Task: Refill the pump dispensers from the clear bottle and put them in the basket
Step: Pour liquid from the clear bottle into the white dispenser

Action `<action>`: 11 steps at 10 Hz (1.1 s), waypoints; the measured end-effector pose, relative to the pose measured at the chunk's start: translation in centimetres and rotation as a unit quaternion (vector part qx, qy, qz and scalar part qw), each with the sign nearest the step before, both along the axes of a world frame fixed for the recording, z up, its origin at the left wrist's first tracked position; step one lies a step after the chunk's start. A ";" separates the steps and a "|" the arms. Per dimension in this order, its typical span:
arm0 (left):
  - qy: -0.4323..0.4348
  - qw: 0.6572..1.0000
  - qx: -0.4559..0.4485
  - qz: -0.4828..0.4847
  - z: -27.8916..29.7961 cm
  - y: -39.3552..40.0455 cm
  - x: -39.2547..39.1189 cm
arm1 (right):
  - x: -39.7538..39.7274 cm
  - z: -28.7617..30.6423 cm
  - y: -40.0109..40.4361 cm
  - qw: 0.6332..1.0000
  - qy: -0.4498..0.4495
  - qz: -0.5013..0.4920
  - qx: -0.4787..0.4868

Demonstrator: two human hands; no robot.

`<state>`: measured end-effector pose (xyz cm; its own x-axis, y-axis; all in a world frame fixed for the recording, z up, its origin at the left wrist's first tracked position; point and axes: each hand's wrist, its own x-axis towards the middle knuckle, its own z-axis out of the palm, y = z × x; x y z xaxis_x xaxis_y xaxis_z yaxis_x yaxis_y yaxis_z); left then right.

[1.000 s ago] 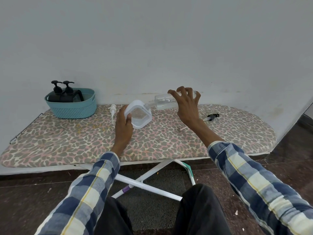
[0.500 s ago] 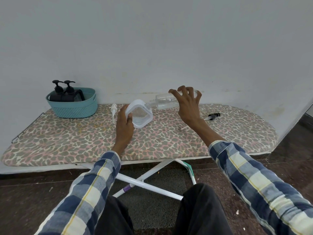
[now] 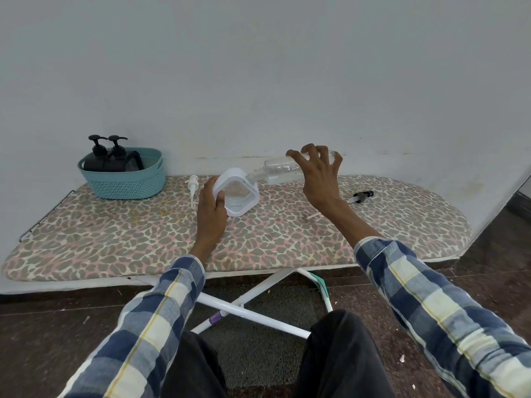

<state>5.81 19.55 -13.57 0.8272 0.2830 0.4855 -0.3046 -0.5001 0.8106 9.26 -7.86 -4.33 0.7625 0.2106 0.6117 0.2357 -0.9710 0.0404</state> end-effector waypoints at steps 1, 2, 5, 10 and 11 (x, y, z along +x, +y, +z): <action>-0.003 1.000 0.004 0.000 0.0 0.0 0.0 | 0.0 0.0 0.0 1.000 -0.002 -0.001 -0.002; -0.001 1.000 -0.001 -0.001 0.1 0.0 -0.1 | 0.0 -0.1 0.0 1.000 -0.001 0.001 -0.001; -0.002 1.000 0.001 -0.001 -0.1 0.0 0.2 | 0.0 0.0 -0.1 1.000 0.000 -0.002 0.000; -0.002 1.000 0.000 0.000 -0.1 0.1 0.3 | -0.2 0.2 -0.1 1.000 -0.006 0.001 -0.003; -0.002 1.000 -0.002 0.003 0.0 0.0 0.1 | -0.1 0.2 -0.1 1.000 -0.004 0.002 -0.004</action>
